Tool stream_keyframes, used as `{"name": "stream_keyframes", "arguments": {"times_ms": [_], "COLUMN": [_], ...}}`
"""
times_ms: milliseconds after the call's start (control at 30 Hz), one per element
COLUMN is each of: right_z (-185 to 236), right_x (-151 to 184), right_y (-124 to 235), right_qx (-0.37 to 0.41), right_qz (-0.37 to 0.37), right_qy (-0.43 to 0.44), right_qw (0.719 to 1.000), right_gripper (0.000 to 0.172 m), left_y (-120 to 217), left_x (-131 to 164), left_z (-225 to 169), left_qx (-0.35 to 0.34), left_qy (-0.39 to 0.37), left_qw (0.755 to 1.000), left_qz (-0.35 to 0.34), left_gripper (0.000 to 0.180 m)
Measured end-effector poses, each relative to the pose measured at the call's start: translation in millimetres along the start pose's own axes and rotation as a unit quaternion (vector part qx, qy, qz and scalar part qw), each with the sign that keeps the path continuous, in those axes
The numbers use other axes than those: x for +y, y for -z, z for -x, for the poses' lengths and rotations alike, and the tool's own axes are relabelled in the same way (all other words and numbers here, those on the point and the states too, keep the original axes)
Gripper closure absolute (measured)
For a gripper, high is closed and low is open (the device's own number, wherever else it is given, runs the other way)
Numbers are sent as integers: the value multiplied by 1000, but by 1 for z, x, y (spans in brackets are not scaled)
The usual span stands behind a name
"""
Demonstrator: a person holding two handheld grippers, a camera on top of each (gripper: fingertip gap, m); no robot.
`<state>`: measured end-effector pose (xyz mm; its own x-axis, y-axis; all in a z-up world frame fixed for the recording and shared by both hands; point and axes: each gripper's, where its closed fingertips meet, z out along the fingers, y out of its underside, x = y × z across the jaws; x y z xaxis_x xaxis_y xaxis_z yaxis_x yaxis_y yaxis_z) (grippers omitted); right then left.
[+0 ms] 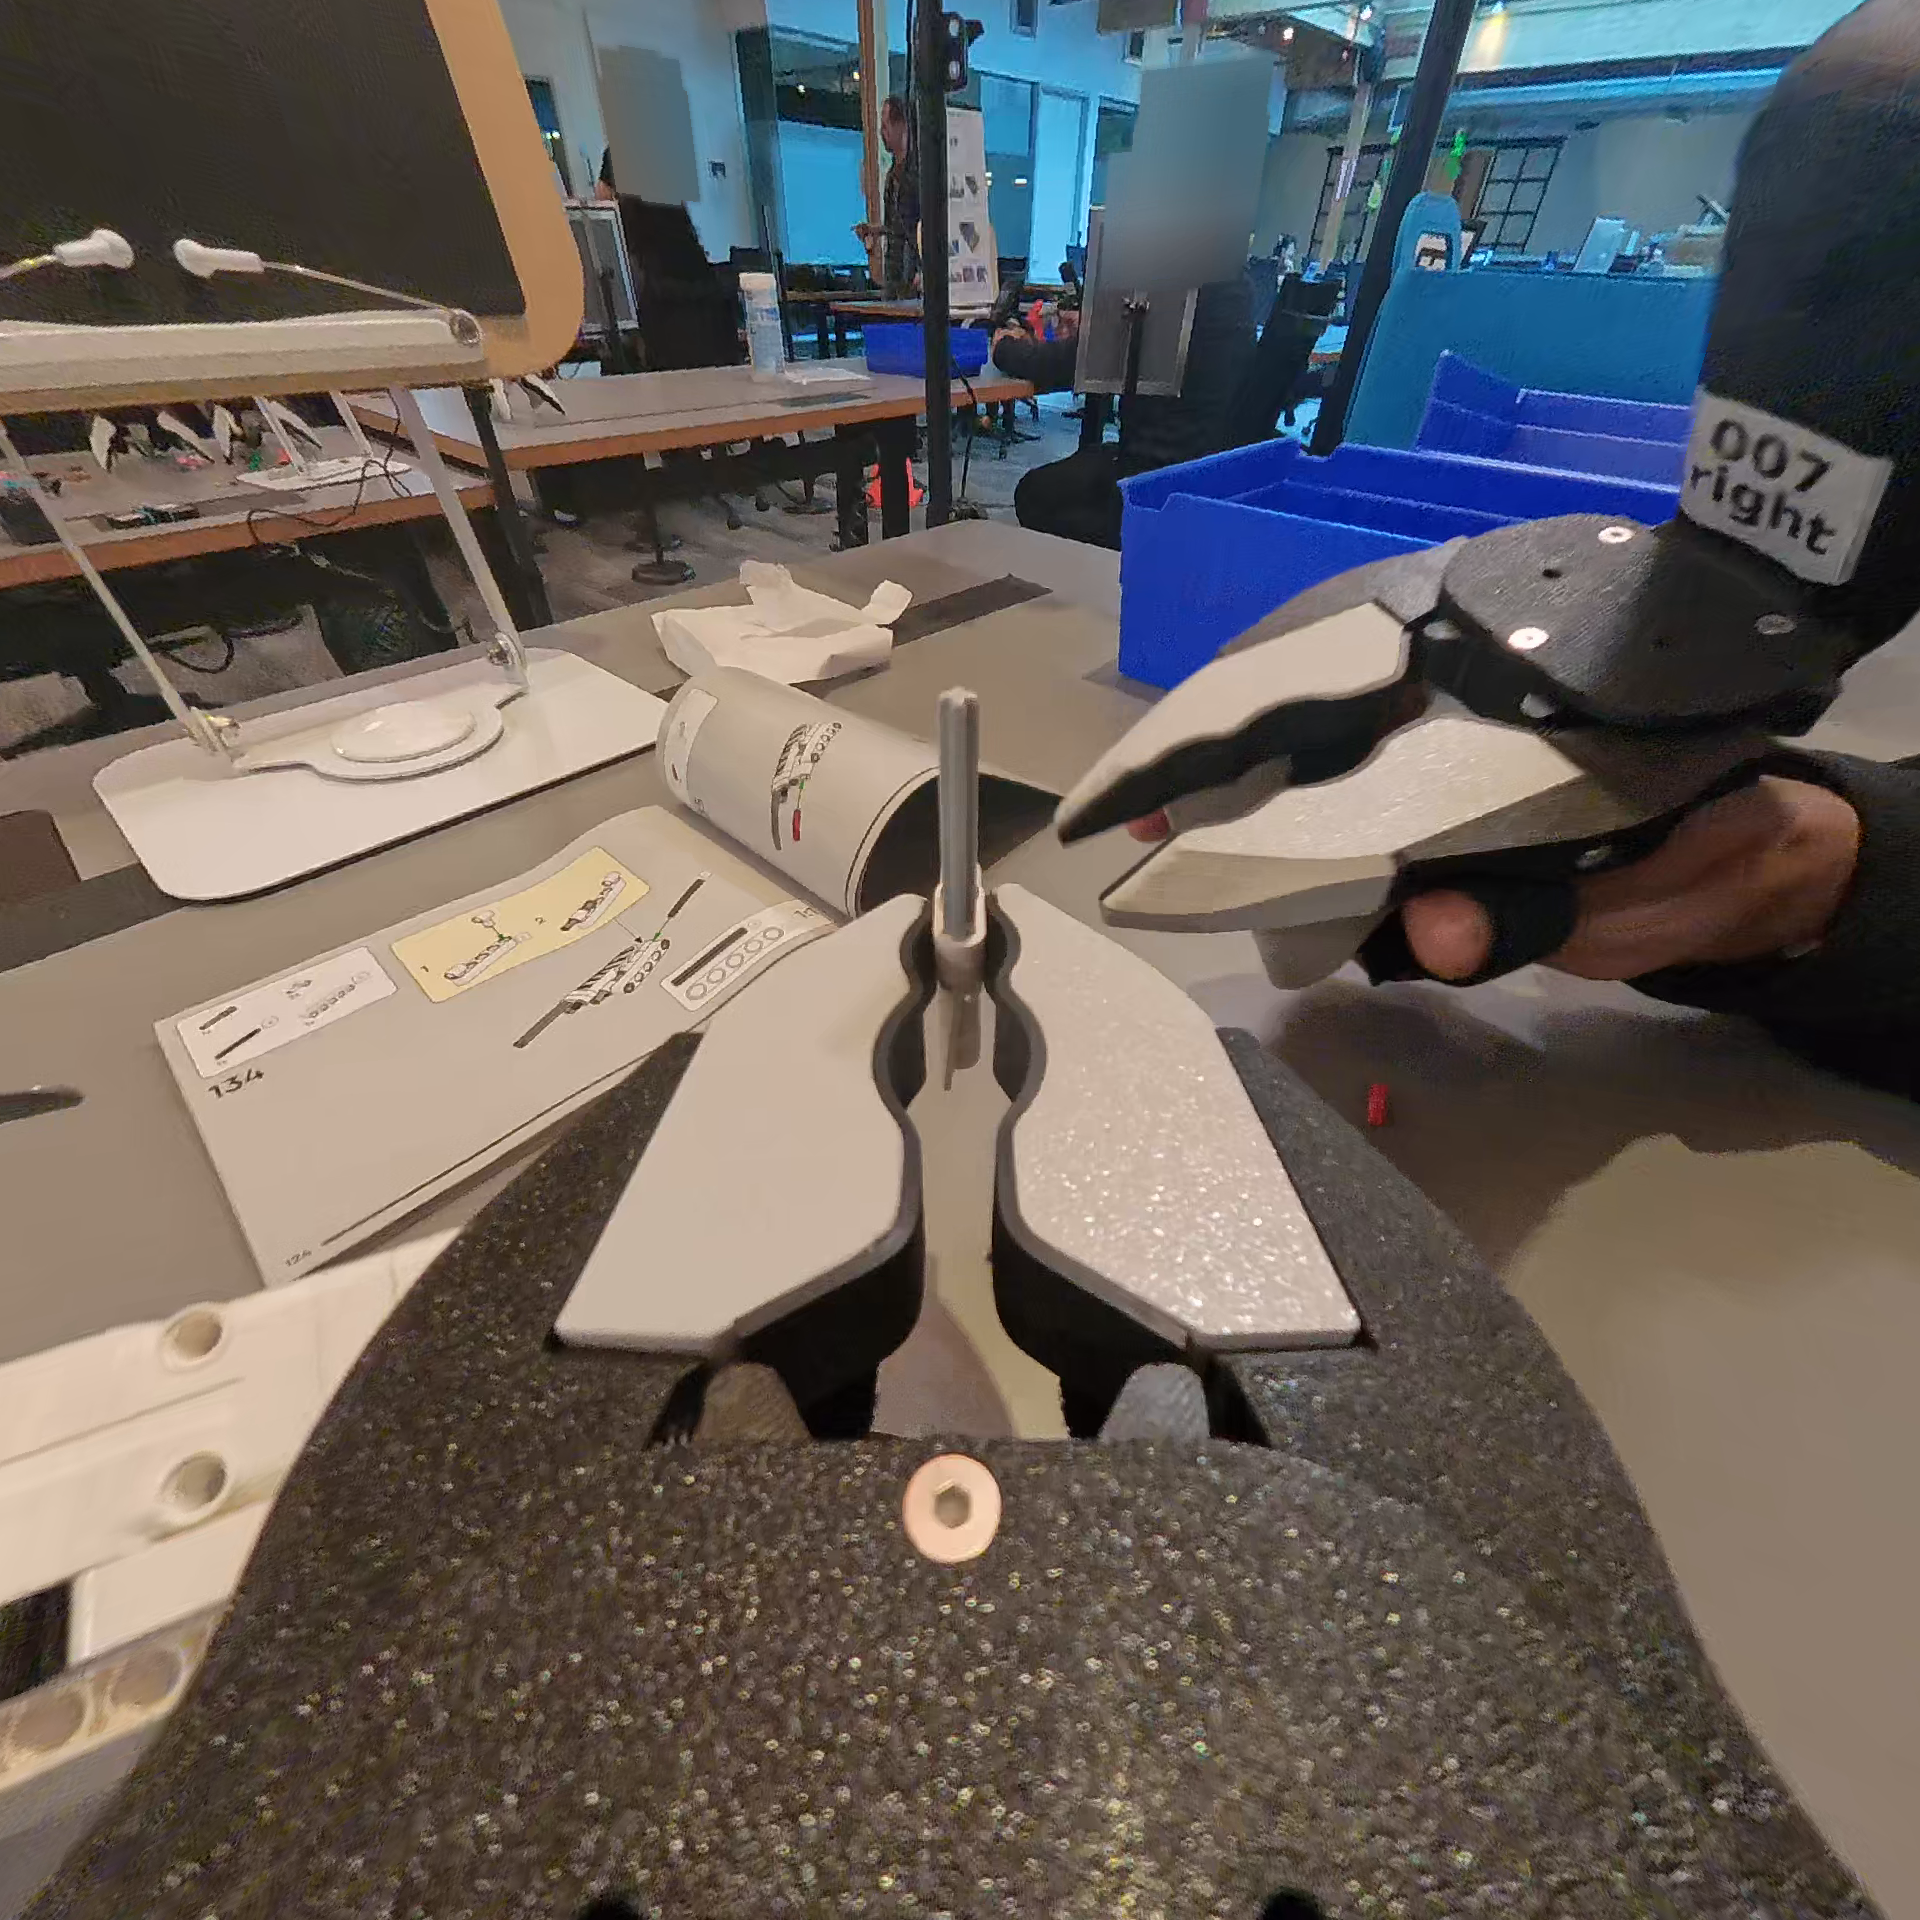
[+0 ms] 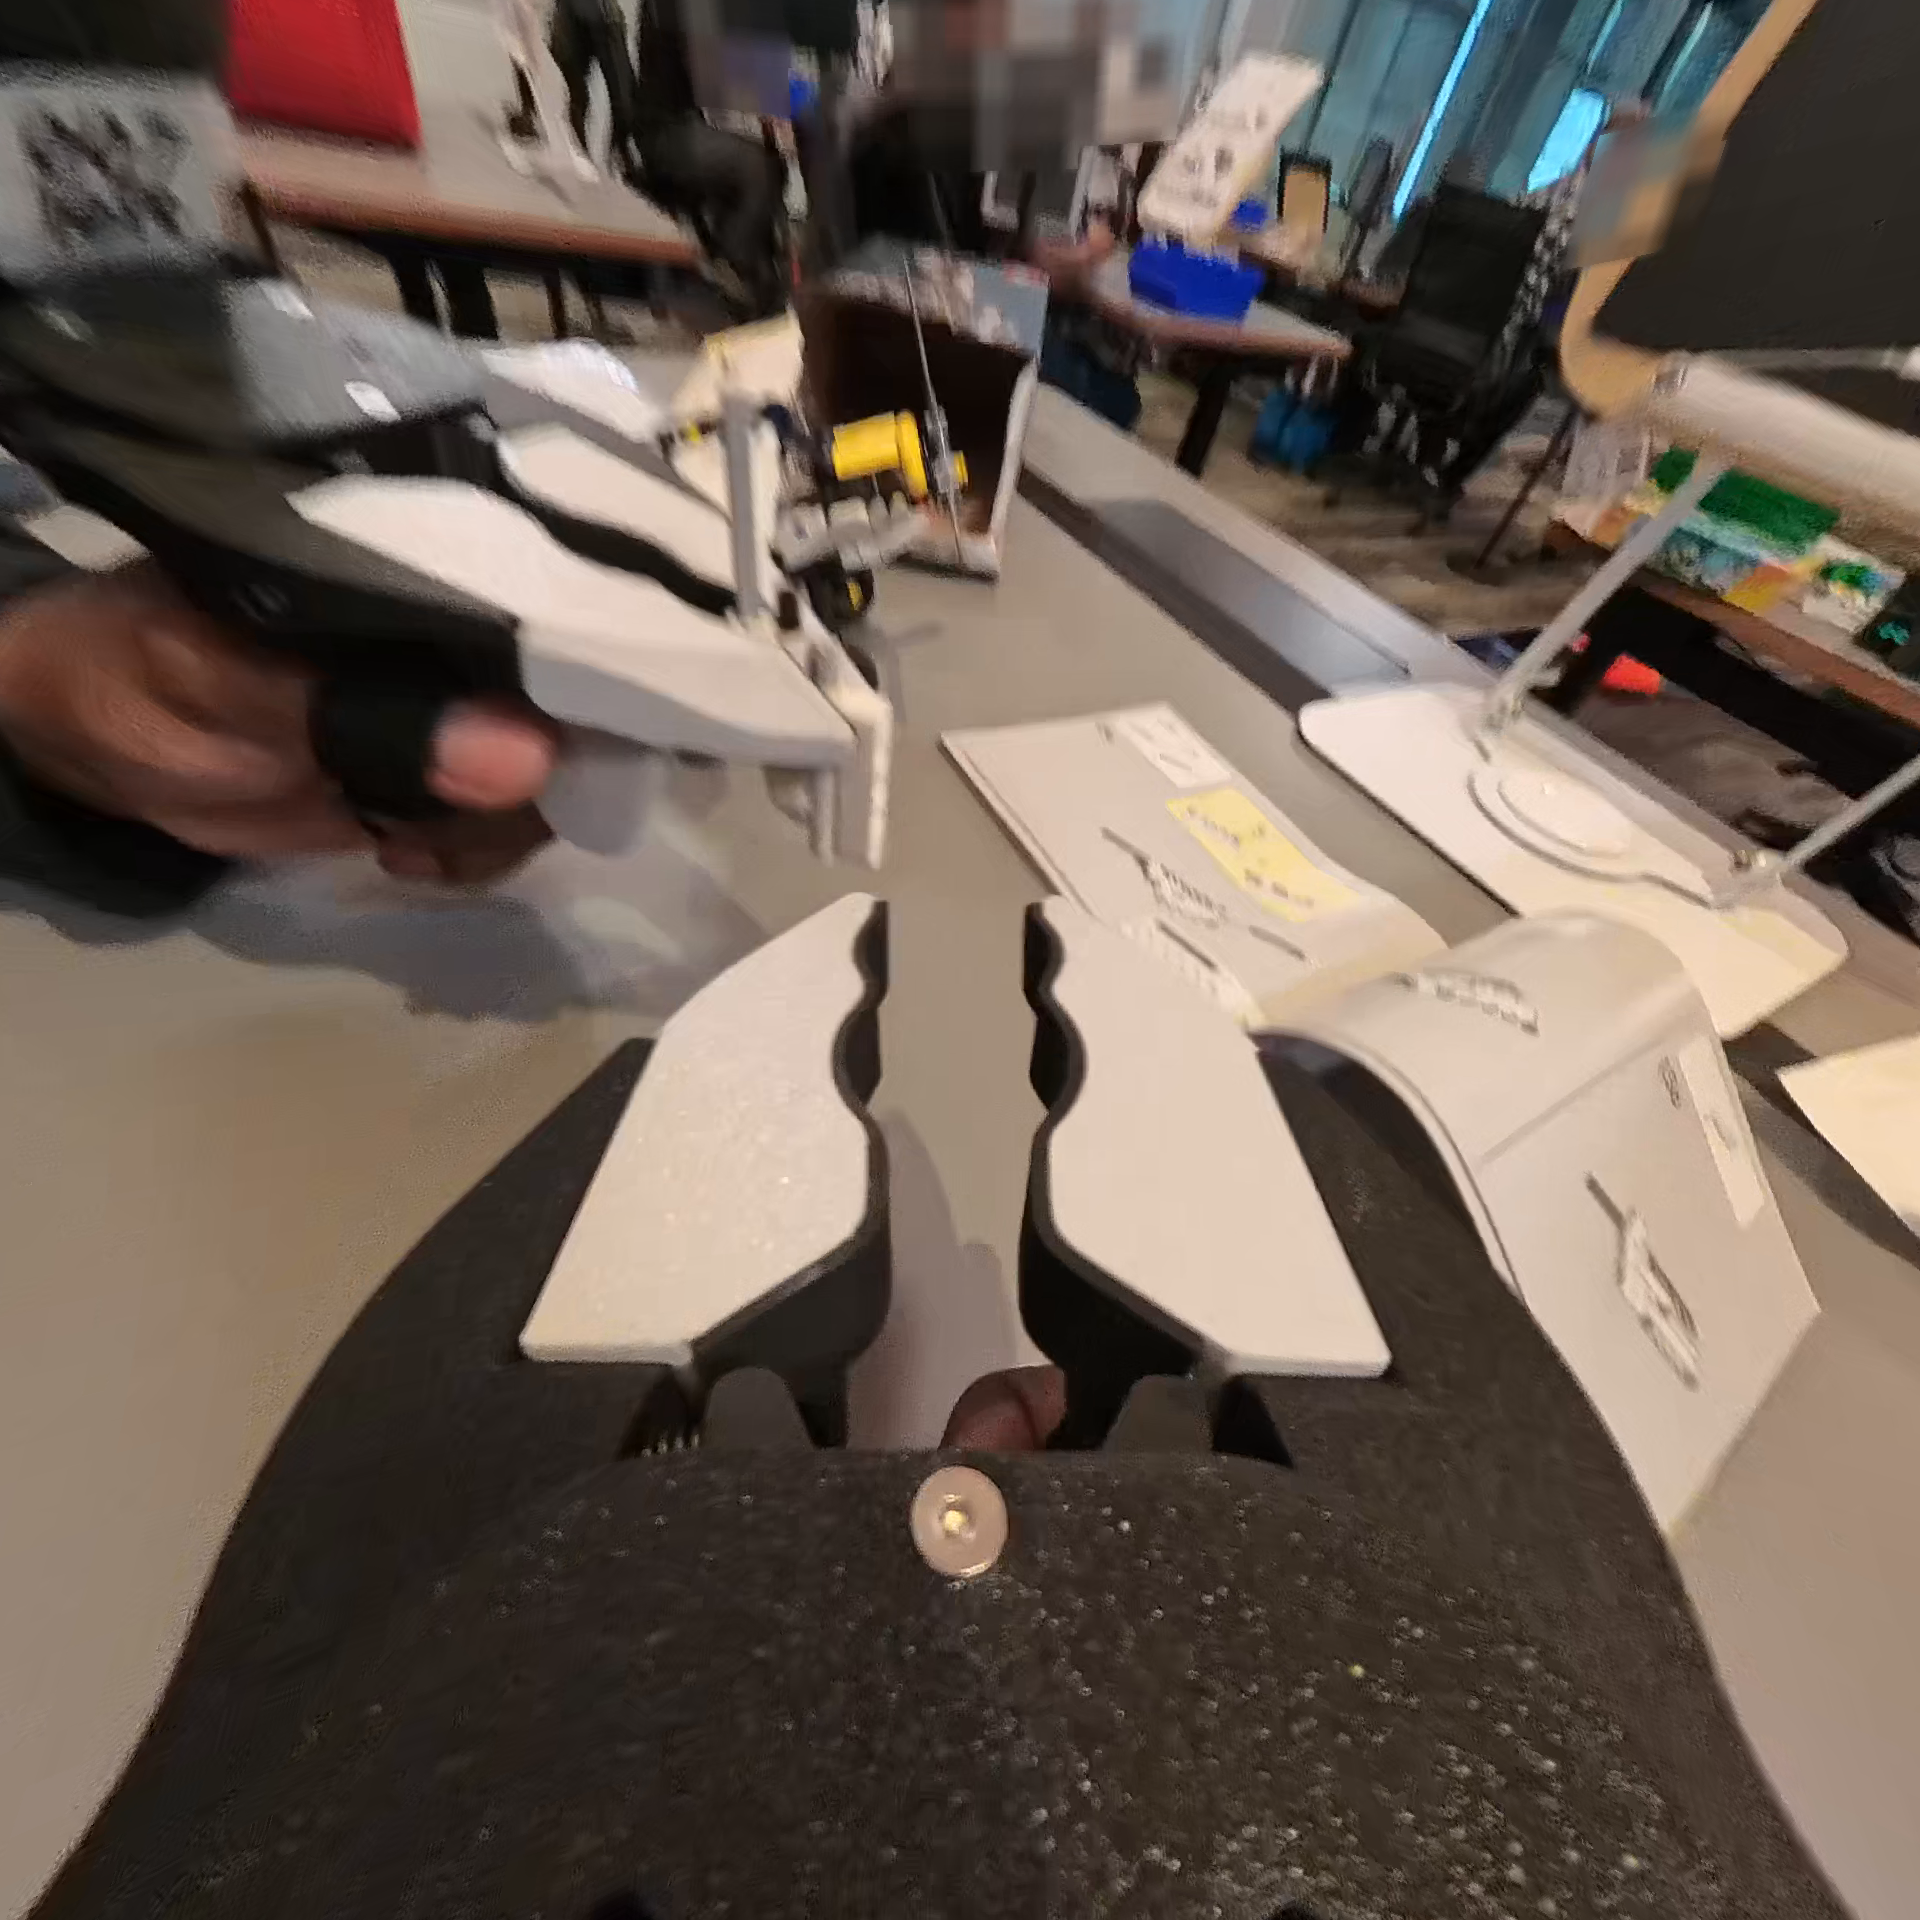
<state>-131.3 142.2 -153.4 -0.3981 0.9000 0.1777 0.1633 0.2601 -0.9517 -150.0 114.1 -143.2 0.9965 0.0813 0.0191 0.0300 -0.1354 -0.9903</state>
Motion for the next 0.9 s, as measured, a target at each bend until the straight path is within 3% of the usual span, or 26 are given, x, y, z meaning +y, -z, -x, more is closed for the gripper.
{"name": "stream_keyframes", "arguments": {"times_ms": [67, 167, 333, 500, 633, 900], "right_z": [-3, 5, -8, -5, 20, 37], "right_x": [20, 48, 65, 72, 81, 71], "right_y": [-1, -2, 4, 10, 5, -23], "right_qx": [7, -42, -22, -57, -98, -141], "right_qz": [61, 154, 195, 194, 220, 204], "right_qy": [4, -19, 18, -8, 51, 82], "right_qw": [998, 987, 980, 979, 969, 965], "right_gripper": [155, 149, 147, 148, 147, 147], "left_y": [7, 13, 19, 29, 34, 28], "left_x": [-2, -4, -10, -12, -2, 13], "left_z": [1, 1, -2, 0, 1, -13], "left_qx": [-2, 3, 10, 31, 48, 93], "left_qy": [-3, 4, -2, -2, 2, 15], "left_qw": [1000, 1000, 999, 999, 998, 995], "left_qz": [-15, -23, -36, -41, -27, 21], "left_gripper": [173, 173, 172, 173, 173, 173]}}
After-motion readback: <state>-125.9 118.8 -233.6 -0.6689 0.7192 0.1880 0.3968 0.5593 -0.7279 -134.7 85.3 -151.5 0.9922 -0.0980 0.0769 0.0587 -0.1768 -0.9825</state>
